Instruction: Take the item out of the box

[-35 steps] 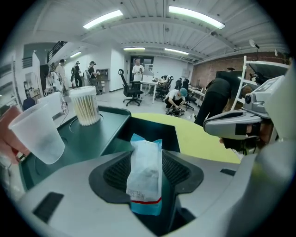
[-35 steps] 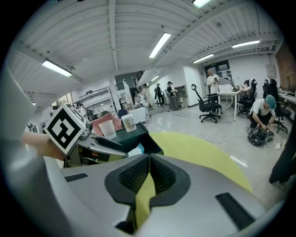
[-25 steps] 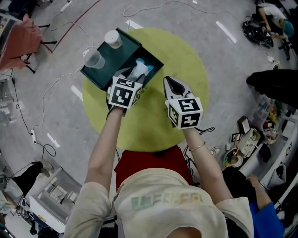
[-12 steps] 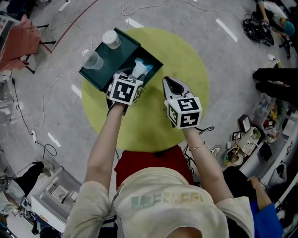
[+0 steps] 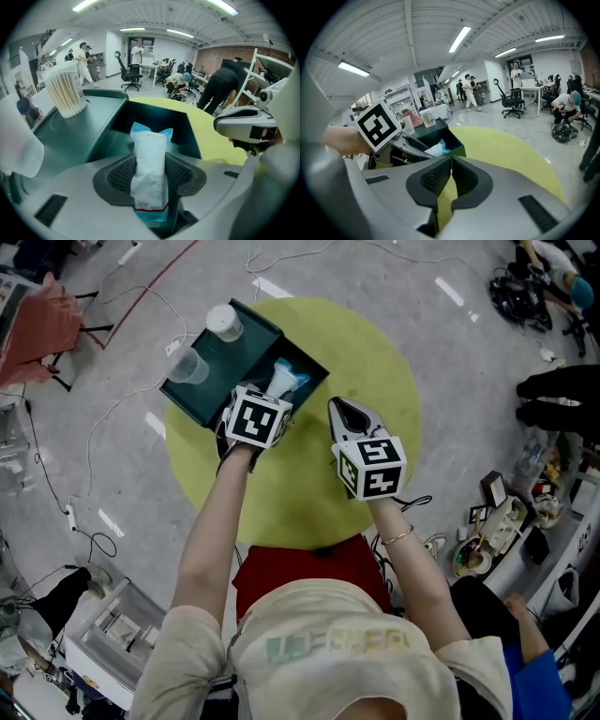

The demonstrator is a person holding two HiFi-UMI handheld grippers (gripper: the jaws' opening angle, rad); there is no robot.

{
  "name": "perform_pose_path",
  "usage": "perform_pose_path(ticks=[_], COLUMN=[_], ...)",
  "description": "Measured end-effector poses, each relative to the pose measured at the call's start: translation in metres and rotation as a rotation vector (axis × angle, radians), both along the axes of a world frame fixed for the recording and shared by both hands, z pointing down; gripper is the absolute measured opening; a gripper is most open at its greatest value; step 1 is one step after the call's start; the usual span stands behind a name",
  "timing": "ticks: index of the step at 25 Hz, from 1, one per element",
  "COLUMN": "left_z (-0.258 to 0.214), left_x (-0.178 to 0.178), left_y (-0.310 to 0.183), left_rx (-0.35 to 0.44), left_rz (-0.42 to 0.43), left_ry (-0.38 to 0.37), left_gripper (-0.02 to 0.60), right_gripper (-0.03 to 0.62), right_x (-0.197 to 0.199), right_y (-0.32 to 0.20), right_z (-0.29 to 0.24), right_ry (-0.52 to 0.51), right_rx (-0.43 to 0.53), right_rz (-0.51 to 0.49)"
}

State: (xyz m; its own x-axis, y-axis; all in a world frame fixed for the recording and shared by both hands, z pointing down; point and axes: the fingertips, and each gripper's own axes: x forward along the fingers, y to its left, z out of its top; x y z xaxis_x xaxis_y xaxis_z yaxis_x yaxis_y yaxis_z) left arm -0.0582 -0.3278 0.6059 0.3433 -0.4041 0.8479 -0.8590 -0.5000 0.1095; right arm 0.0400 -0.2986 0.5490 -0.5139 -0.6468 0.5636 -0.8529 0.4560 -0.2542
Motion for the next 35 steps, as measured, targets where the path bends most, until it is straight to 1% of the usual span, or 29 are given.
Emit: perform_pose_path(ticks=[5,8,16,23,28,35], left_z=[0.004,-0.001,-0.018,-0.041,-0.061,-0.093], left_x=[0.002,0.003,0.005,0.004,0.003,0.001], left_y=[0.0,-0.001,-0.005,-0.007,-0.004,0.0], left_rx=[0.036,0.072,0.111,0.179,0.21,0.286], left_rz=[0.017,0.019,0.014,-0.005,-0.028,-0.053], left_ry=[-0.024,-0.02,0.01,0.054,0.077,0.119], left_gripper=[0.198,0.192,0.189,0.19,0.19,0.189], right_gripper=[0.037,0.037,0.037,0.037,0.037,0.037], right_x=[0.0,0.001,0.004,0.002,0.003,0.005], right_y=[0.0,0.001,0.0,0.004,0.009,0.017], right_z=[-0.003,-0.006,-0.013,-0.017,-0.026,-0.039], right_ry=[-0.002,0.003,0.003,0.0,-0.001,0.001], right_rx=[-0.001,0.002,0.014,0.022,0.041,0.066], right_rz=[0.004,0.01,0.02,0.024,0.026,0.036])
